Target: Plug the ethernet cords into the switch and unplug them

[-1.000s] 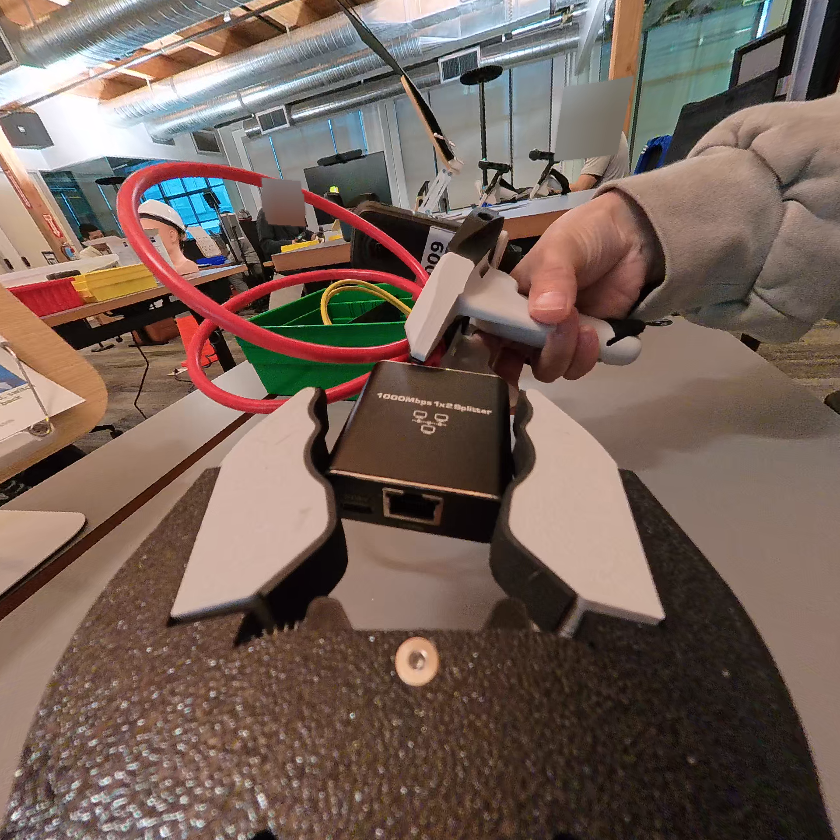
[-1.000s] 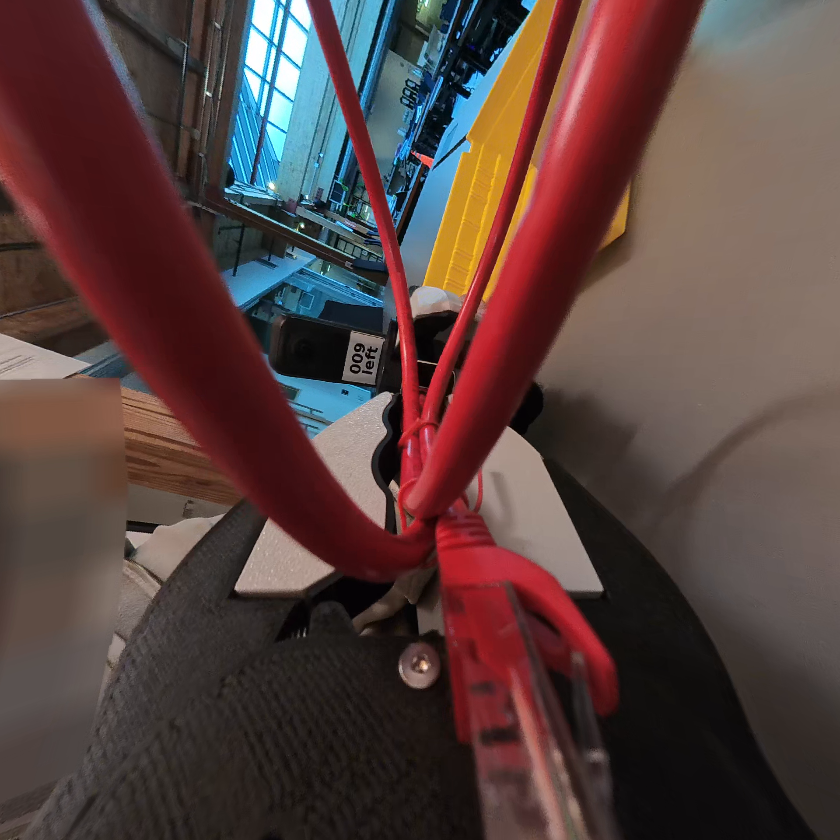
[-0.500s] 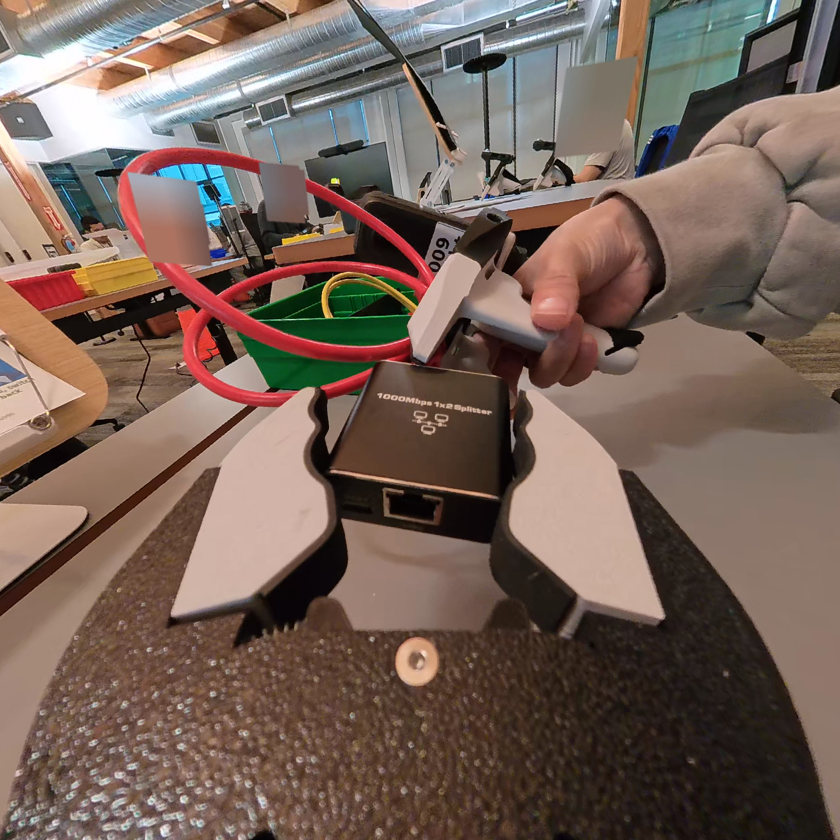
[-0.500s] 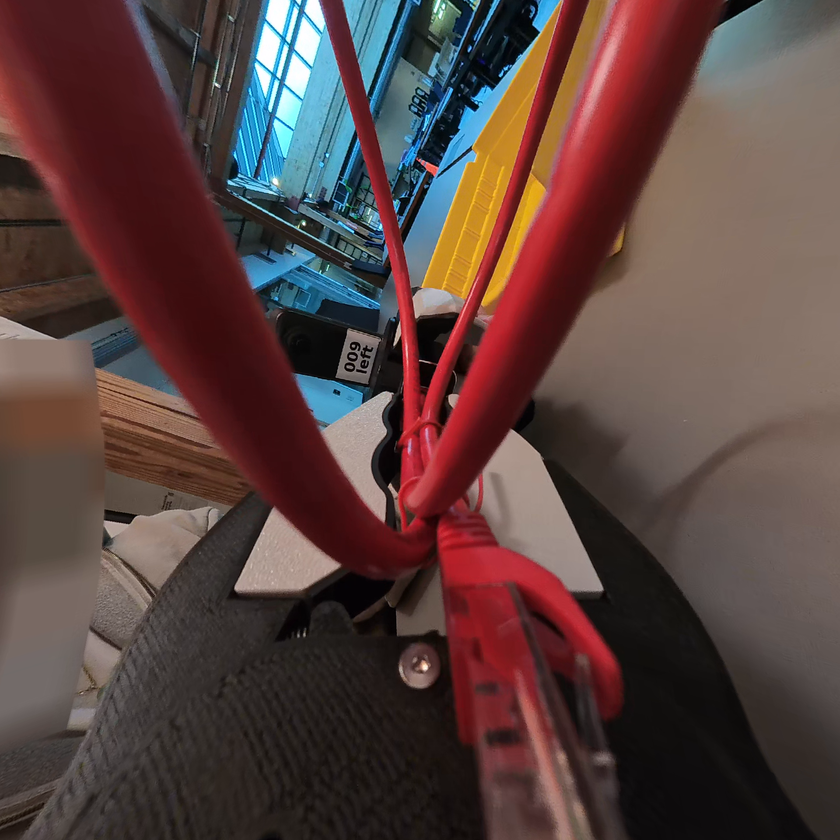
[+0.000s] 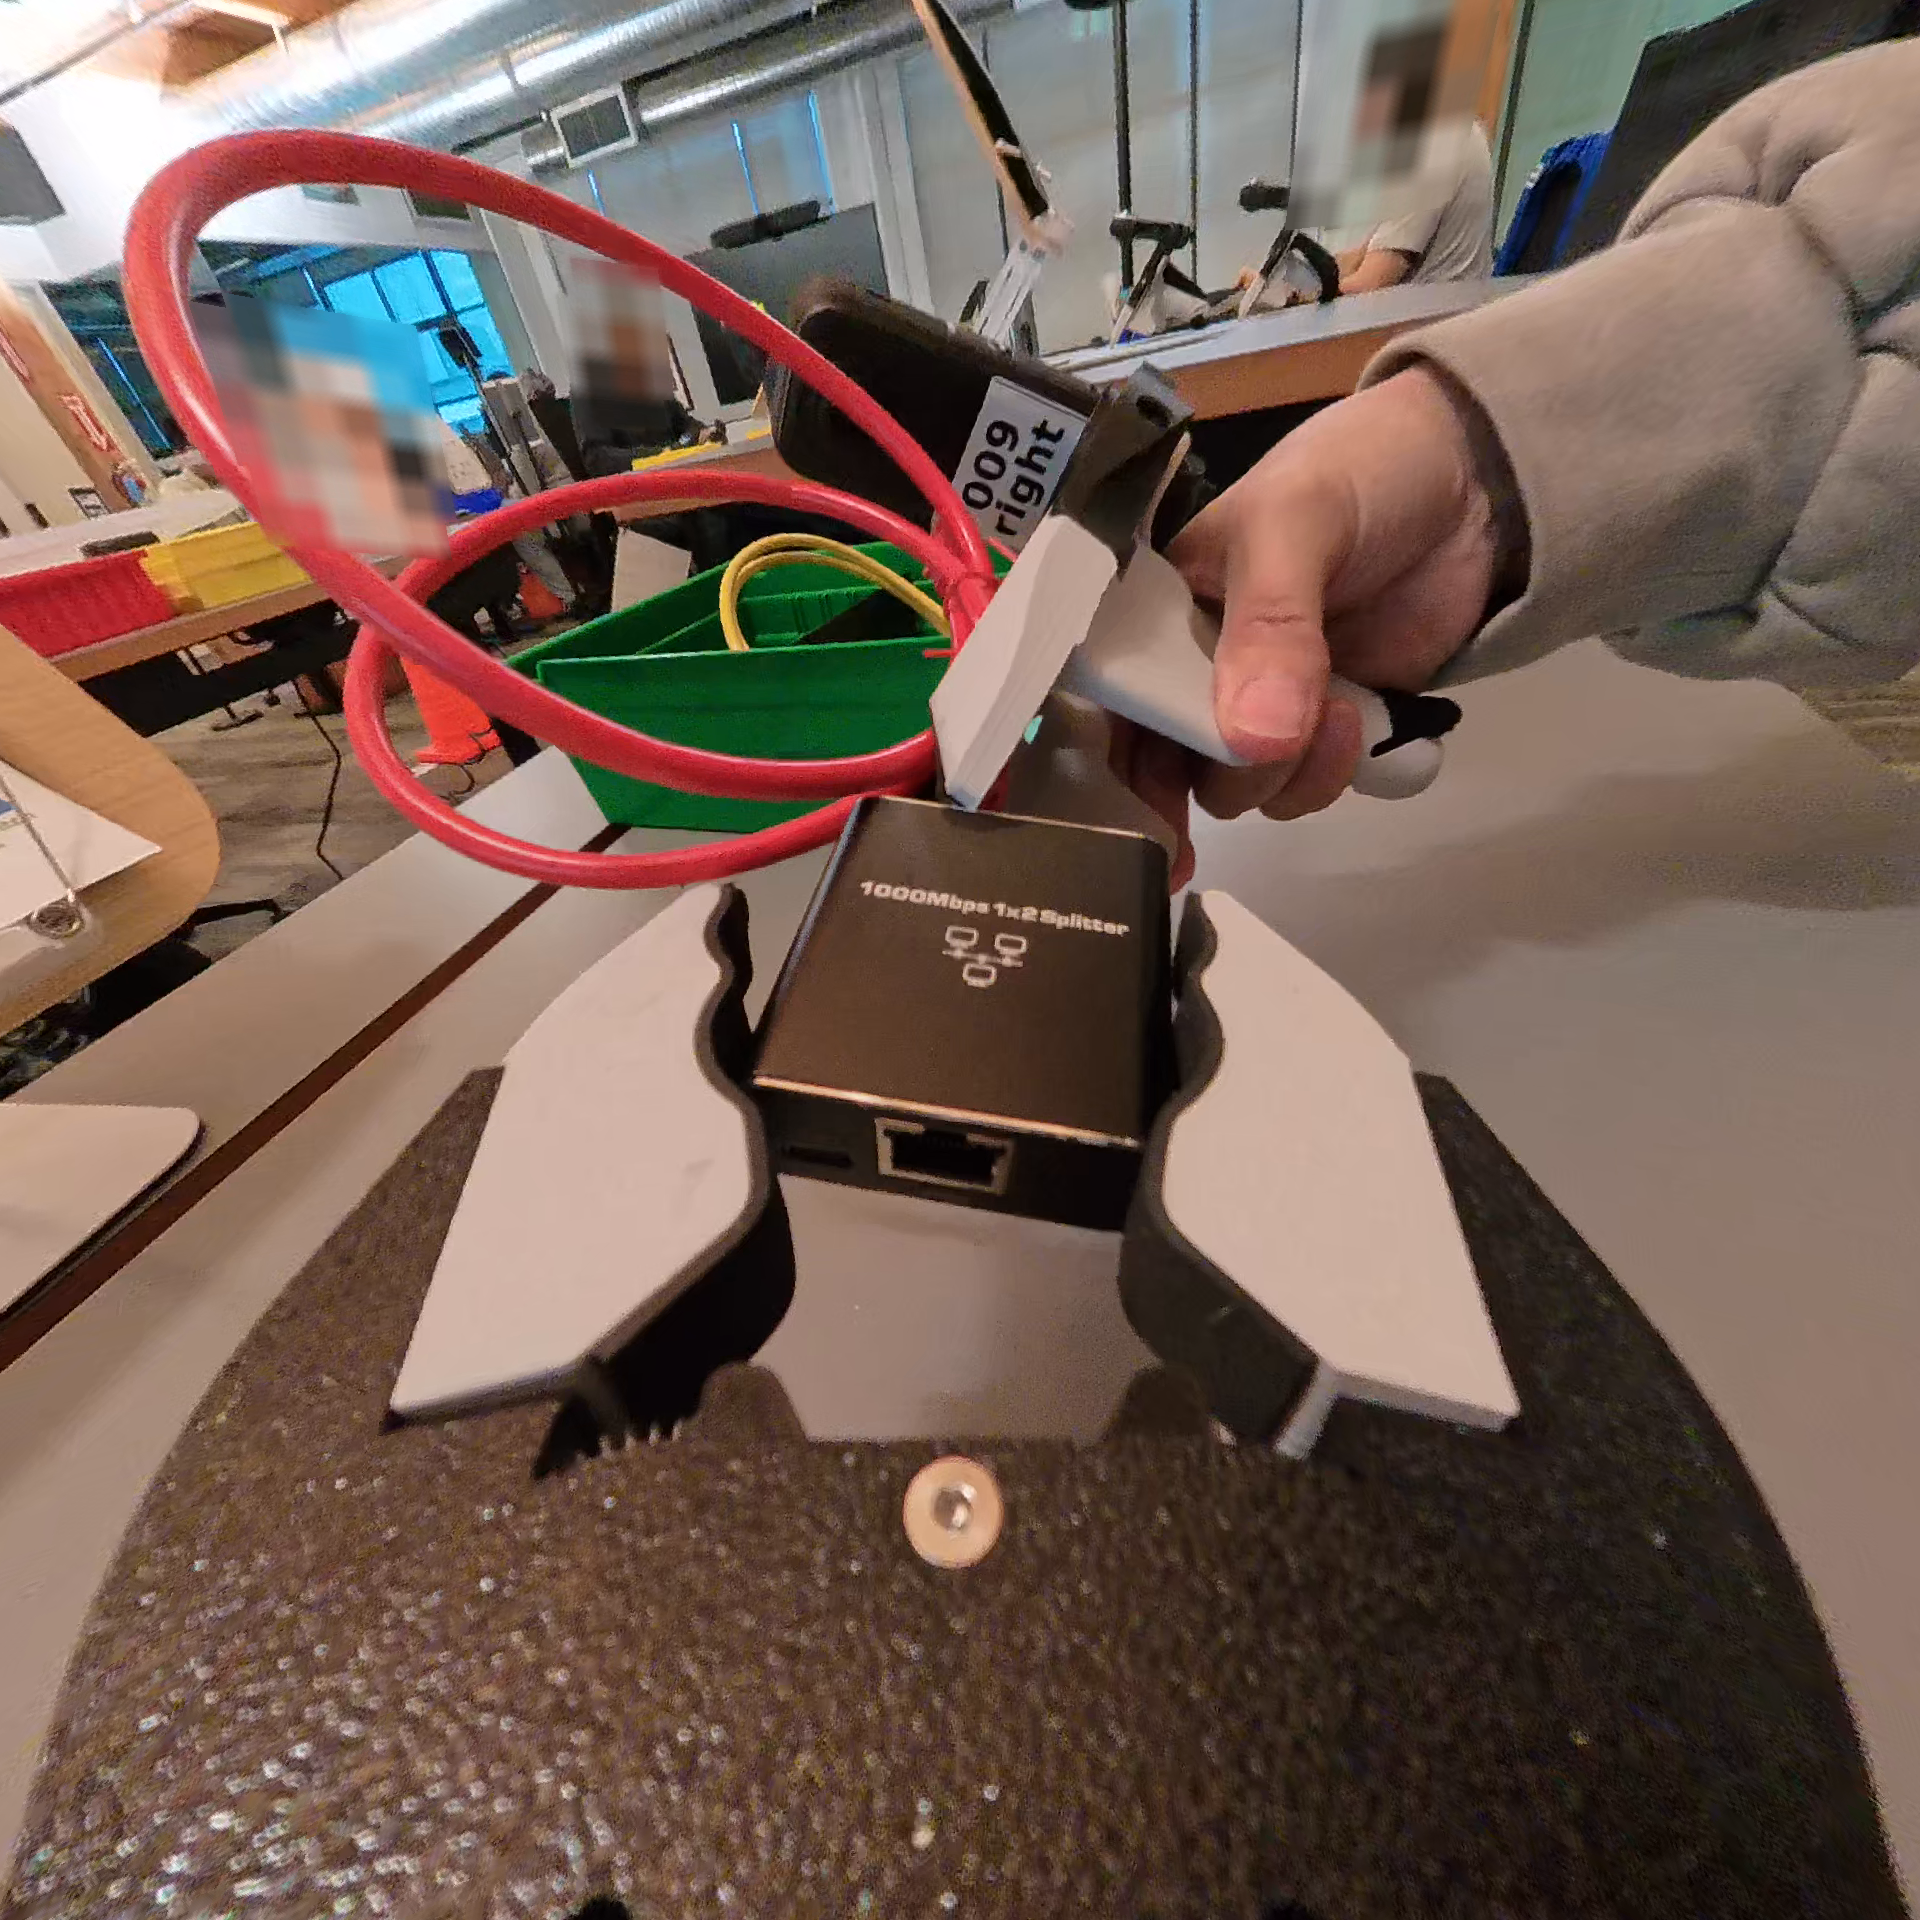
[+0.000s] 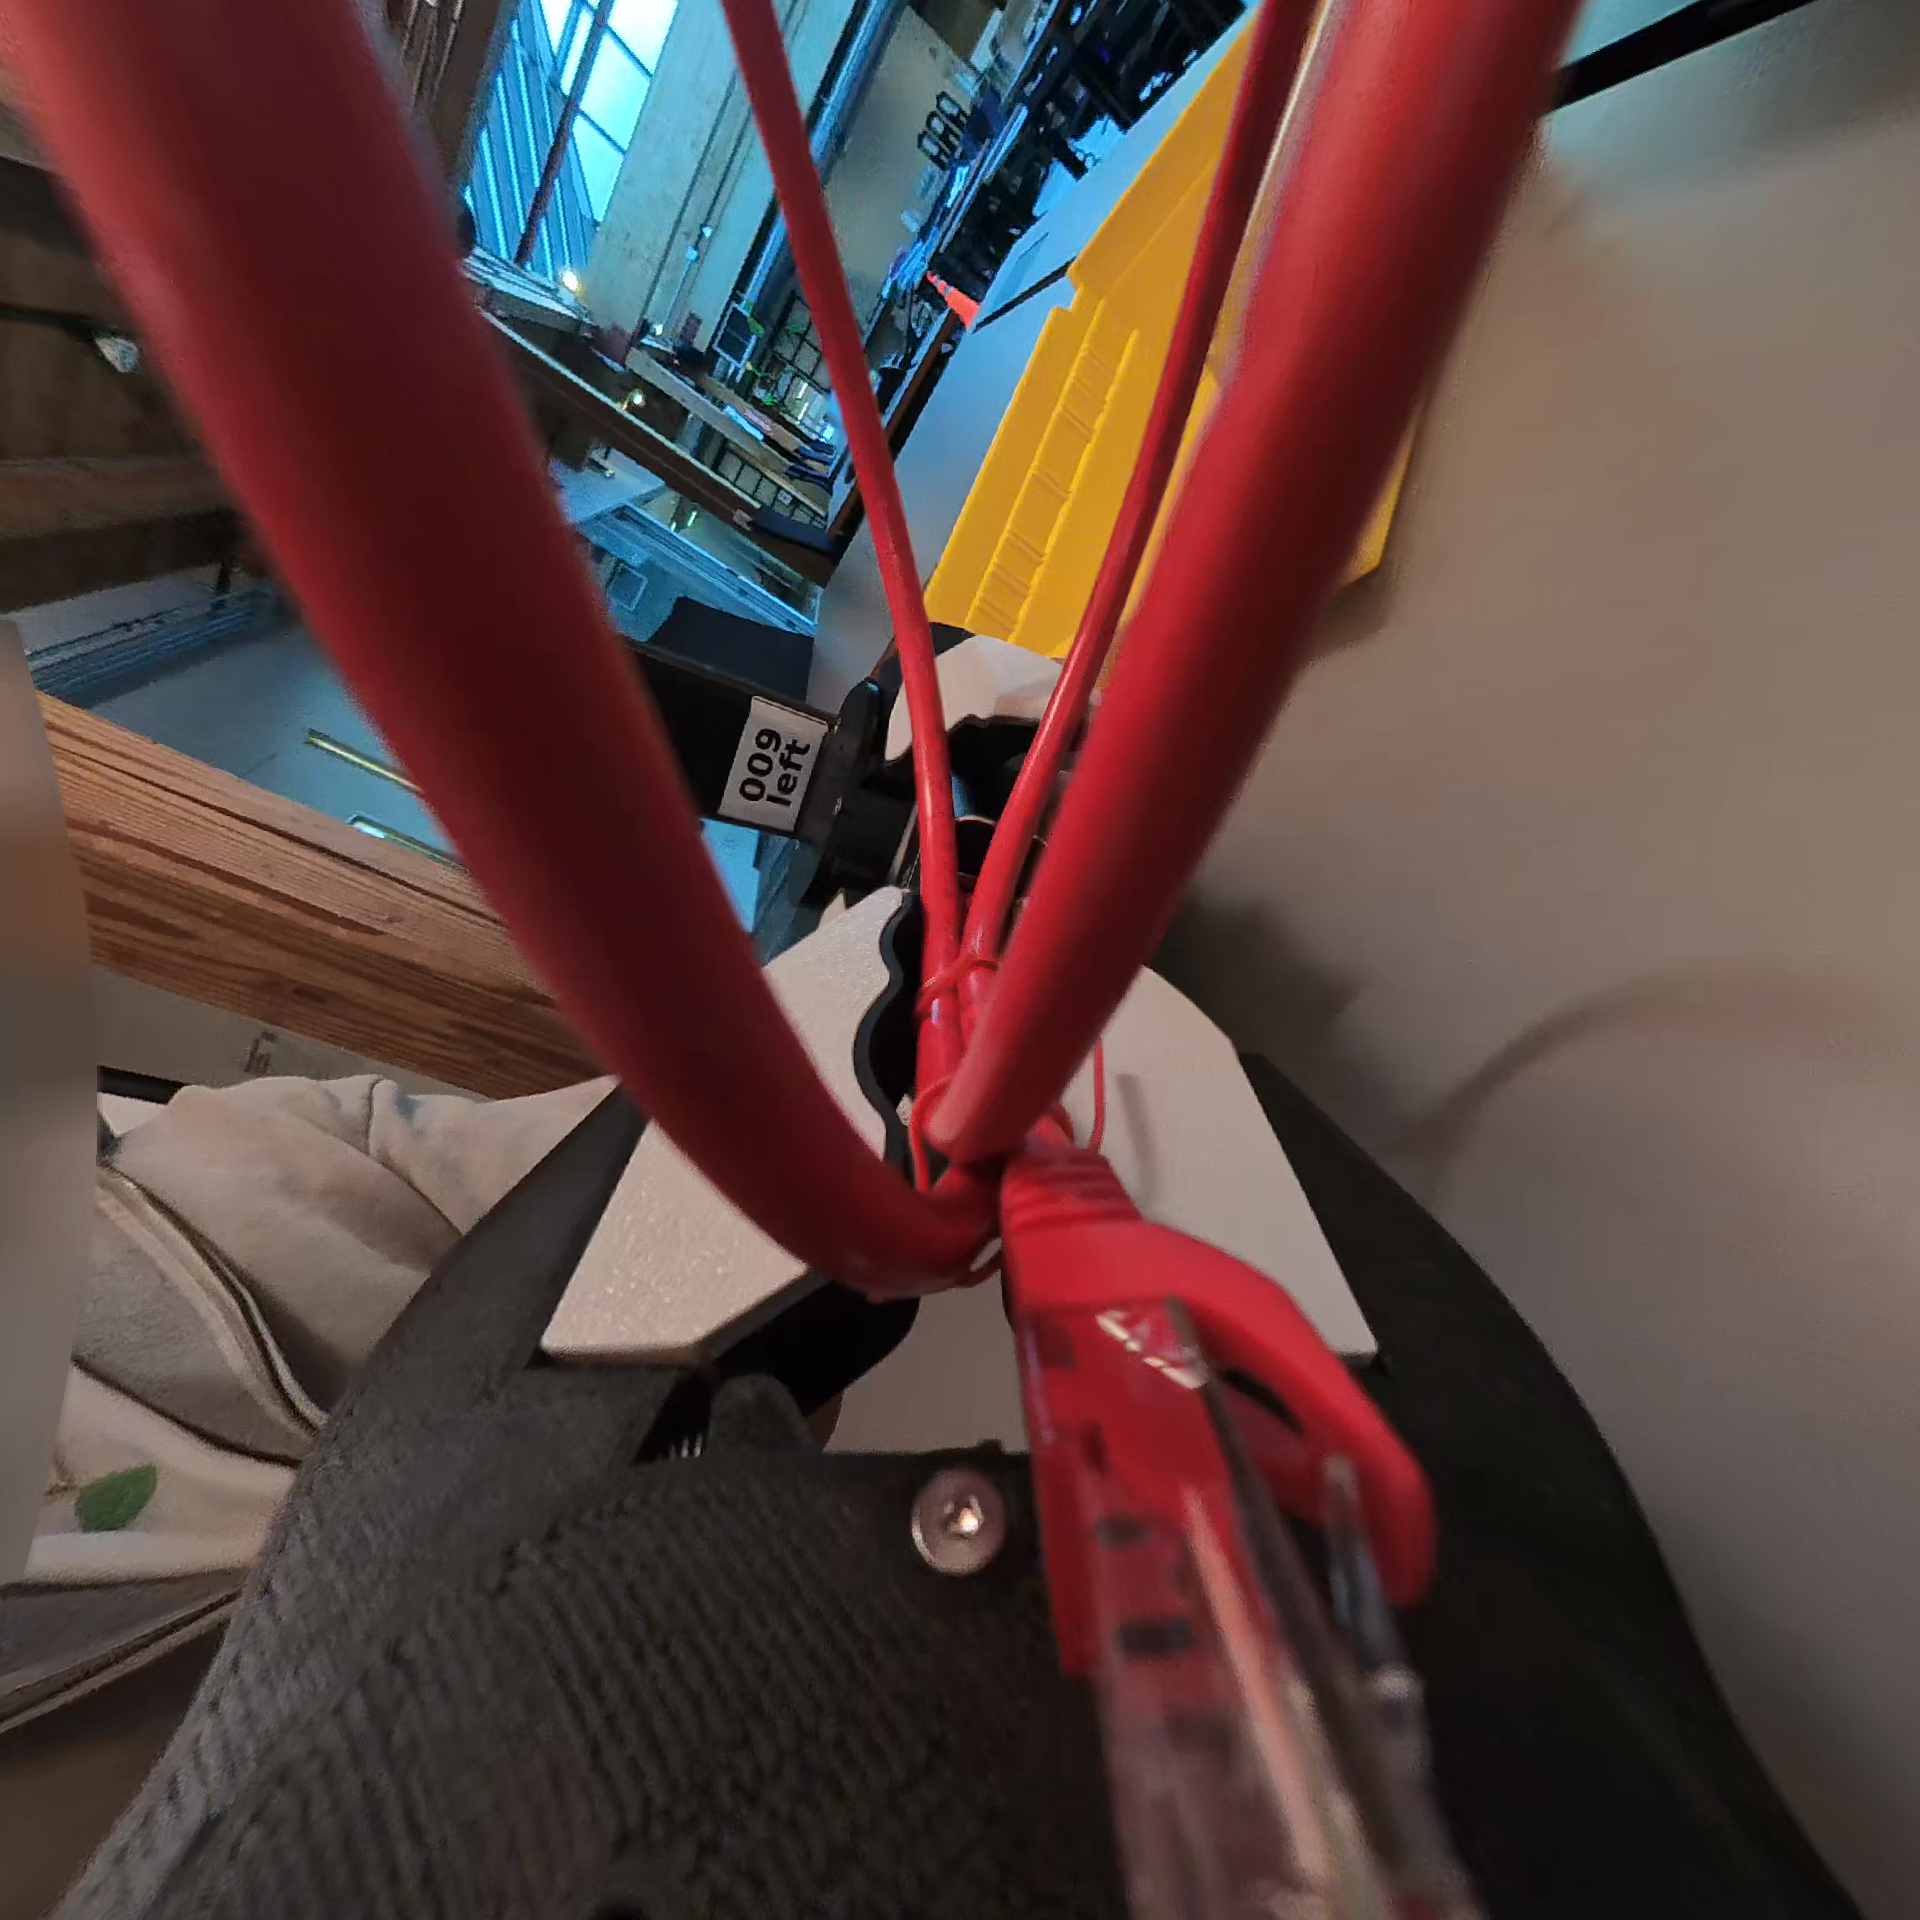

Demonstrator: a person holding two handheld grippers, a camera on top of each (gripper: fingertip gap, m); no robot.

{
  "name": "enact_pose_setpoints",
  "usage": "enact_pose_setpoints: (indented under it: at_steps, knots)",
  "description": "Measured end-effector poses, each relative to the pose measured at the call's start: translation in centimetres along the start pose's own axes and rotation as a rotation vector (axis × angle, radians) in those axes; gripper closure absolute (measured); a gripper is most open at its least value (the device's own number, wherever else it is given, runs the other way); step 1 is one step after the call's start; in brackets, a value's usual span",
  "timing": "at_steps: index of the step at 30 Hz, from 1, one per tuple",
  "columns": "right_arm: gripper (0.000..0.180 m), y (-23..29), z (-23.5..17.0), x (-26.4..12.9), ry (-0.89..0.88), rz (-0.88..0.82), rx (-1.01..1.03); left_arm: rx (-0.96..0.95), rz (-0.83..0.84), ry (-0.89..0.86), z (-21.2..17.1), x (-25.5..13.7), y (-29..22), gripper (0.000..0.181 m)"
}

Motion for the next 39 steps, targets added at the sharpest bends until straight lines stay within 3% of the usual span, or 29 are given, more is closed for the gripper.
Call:
enact_pose_setpoints:
  at_steps: [25,36,39]
  knots:
    - [0.165,0.7,2.1,-0.3,0.153,-0.189,-0.221,-0.046,0.055,0.045,-1.3,0.9,0.4,0.104]
    - [0.169,1.0,2.0,-0.3,0.134,-0.16,-0.236,-0.085,0.014,-0.008,-1.1,0.6,0.4,0.105]
    - [0.163,1.5,2.3,-0.3,0.14,-0.18,-0.293,-0.101,0.009,-0.029,-1.0,0.5,0.5,0.105]
Point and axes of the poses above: each gripper's, where its closed fingertips meet, x out along the fingers, z out of its top, y = z × x across the jaws, the point moved 10 cm from there along -x, back along the fingers, and after that the axes turned 13 degrees about -z, right-handed, at the moved point
